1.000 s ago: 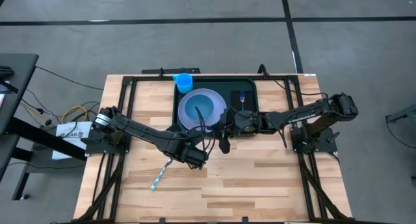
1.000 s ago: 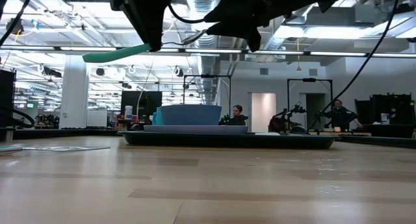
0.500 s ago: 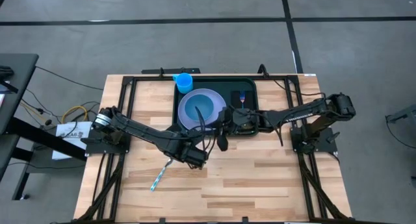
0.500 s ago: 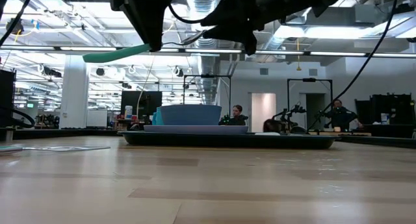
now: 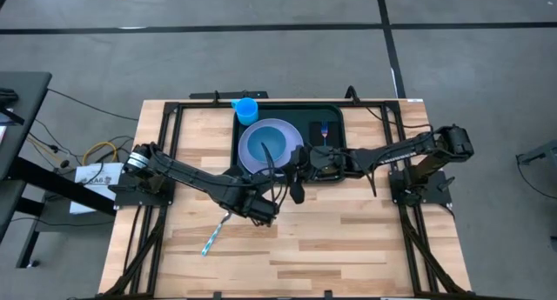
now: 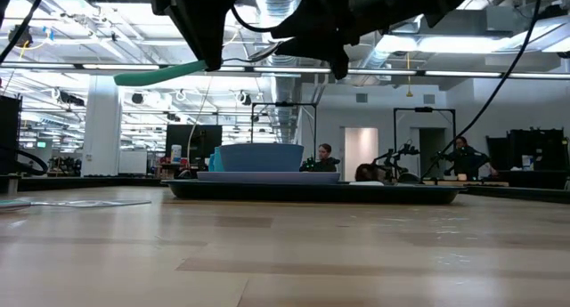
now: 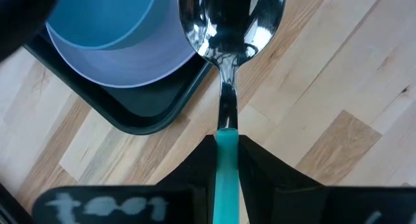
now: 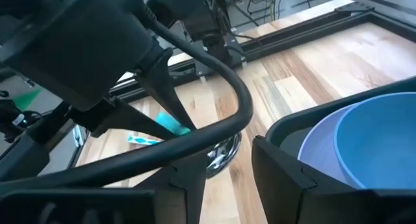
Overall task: Set up tray
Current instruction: Put the blue spoon on the black napkin to the left of the blue fork on the black tray
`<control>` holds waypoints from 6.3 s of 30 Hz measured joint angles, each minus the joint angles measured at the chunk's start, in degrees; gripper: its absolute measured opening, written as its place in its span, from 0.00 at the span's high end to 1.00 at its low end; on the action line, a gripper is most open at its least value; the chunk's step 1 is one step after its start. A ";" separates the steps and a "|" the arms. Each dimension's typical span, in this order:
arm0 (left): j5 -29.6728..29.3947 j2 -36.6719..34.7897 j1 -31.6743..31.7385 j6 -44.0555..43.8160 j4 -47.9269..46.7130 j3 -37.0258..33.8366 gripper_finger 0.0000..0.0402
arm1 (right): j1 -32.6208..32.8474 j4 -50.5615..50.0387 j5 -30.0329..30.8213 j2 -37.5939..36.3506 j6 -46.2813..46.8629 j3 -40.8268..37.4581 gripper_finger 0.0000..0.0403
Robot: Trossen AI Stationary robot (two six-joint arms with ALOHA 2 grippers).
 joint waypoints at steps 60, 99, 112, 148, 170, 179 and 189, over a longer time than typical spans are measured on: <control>0.01 0.02 -0.04 0.86 1.42 0.00 0.92 | -1.01 -5.92 -7.49 -0.04 0.48 -0.02 0.86; -0.68 0.00 0.01 0.49 1.44 0.00 0.97 | -3.09 -8.99 -7.41 -0.33 -1.05 -0.07 1.00; -1.90 -0.01 -0.08 0.56 0.83 1.38 0.97 | -4.25 -31.39 -5.77 -2.95 -7.78 9.17 1.00; -15.04 -0.07 -3.08 1.88 -12.38 22.40 0.97 | -34.61 -64.89 -19.03 -8.67 -29.10 20.11 1.00; -15.05 -0.07 -3.02 1.94 -12.35 22.40 0.97 | -43.01 -75.47 -22.40 7.08 -40.35 31.21 1.00; -15.05 -0.04 -2.52 2.43 -12.72 22.40 0.97 | -44.50 -76.06 -22.04 12.23 -42.34 36.27 1.00; -15.03 -0.02 -0.98 3.84 -12.70 22.40 0.97 | -46.36 -77.33 -21.88 13.70 -48.26 40.44 1.00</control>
